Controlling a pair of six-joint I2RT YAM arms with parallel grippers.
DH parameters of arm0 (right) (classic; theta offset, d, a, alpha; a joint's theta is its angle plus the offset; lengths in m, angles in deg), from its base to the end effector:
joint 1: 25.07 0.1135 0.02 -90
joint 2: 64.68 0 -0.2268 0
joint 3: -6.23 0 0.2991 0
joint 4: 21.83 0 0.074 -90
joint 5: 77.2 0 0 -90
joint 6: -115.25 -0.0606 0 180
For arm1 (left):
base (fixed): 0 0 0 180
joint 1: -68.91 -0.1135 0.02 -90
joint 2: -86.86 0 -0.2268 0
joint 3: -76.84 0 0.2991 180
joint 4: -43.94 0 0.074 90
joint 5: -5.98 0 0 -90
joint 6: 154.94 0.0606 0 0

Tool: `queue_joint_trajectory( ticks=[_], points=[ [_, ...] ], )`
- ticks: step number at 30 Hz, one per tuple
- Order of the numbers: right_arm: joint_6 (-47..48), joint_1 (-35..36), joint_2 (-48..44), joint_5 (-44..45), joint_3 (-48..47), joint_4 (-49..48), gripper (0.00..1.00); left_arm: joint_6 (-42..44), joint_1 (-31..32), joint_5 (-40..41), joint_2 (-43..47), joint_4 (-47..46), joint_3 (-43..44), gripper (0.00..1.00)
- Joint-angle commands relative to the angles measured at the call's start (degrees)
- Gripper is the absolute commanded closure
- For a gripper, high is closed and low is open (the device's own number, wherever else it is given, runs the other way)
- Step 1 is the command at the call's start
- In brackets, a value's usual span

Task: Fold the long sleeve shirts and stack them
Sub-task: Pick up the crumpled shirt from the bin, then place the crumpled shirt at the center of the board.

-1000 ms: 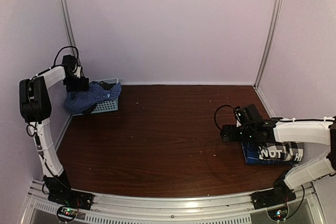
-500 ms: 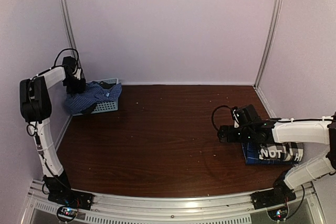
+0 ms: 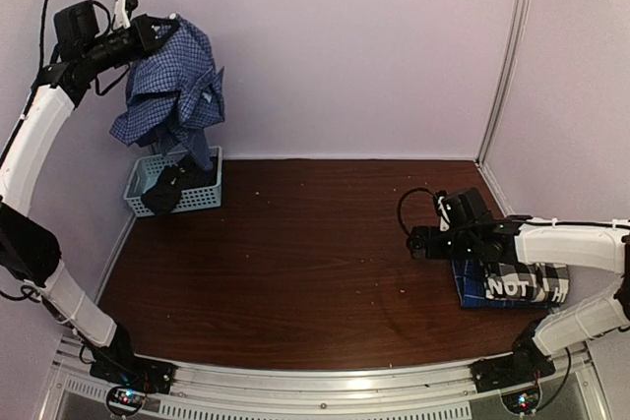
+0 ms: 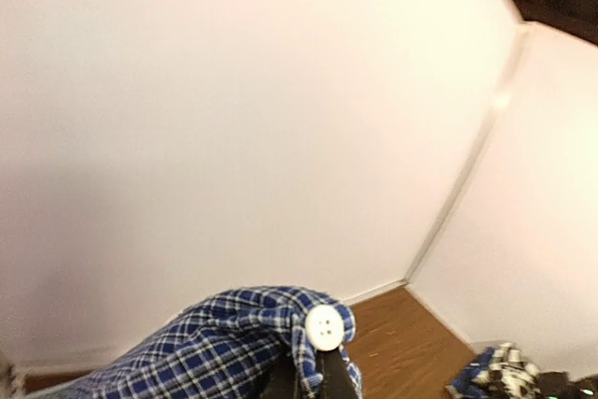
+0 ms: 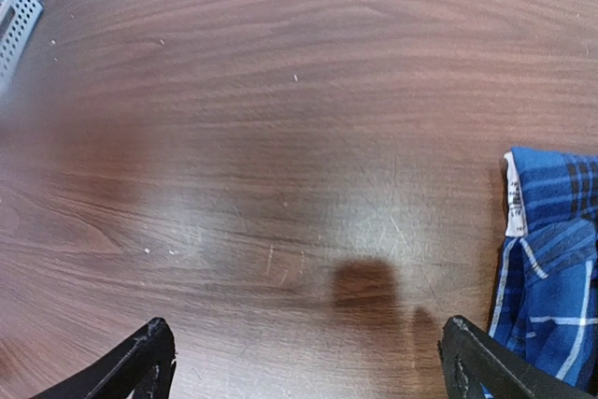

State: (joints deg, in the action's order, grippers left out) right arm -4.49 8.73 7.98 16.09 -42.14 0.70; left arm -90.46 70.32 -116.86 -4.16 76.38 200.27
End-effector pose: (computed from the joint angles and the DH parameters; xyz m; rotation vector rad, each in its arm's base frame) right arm 0.2654 0.1735 0.1089 -0.0586 2.4343 0.4479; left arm 0.4005 -0.0427 0.5005 0.1239 1.6263 -0.8125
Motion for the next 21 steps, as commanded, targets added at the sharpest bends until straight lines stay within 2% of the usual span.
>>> queue_joint_trajectory(
  ticks=[1, 4, 7, 9, 11, 13, 14, 17, 21],
  points=[
    [1.3, 0.4, -3.5, 1.6, -3.2, 2.1, 0.00, -8.9, 11.4, -9.9, 1.7, -12.0, 2.6, 1.00],
    [1.5, 0.3, -6.3, 2.7, -4.5, 4.0, 0.00, -8.4, 18.9, -8.1, 0.9, -12.0, 1.4, 1.00],
    [1.6, 0.0, -9.6, 4.5, -5.5, 7.1, 0.00, -6.8, 26.3, -3.5, 0.0, -13.0, -3.8, 1.00],
    [1.2, -0.6, -12.1, 6.5, -6.0, 9.8, 0.00, -5.5, 30.3, -0.7, -1.7, -13.4, -8.3, 0.95],
    [0.3, -1.5, -14.3, 9.6, -6.5, 13.6, 0.00, -4.6, 33.6, 1.7, -4.3, -14.5, -13.2, 0.83],
    [-1.0, -2.1, -16.3, 13.2, -6.9, 17.3, 0.00, -3.7, 36.3, 1.8, -7.6, -15.9, -17.2, 0.55],
    [-1.5, -2.3, -17.4, 14.5, -7.0, 19.0, 0.00, -3.1, 37.0, 1.4, -10.0, -15.9, -18.5, 0.44],
    [-2.0, -2.4, -18.8, 15.0, -6.8, 20.4, 0.00, -1.3, 37.5, 2.2, -12.4, -15.7, -22.0, 0.06],
    [-0.8, -1.4, -19.7, 8.0, -5.2, 16.2, 0.00, 4.0, 37.5, 9.8, -8.6, -14.6, -27.6, 0.02]
  ],
)
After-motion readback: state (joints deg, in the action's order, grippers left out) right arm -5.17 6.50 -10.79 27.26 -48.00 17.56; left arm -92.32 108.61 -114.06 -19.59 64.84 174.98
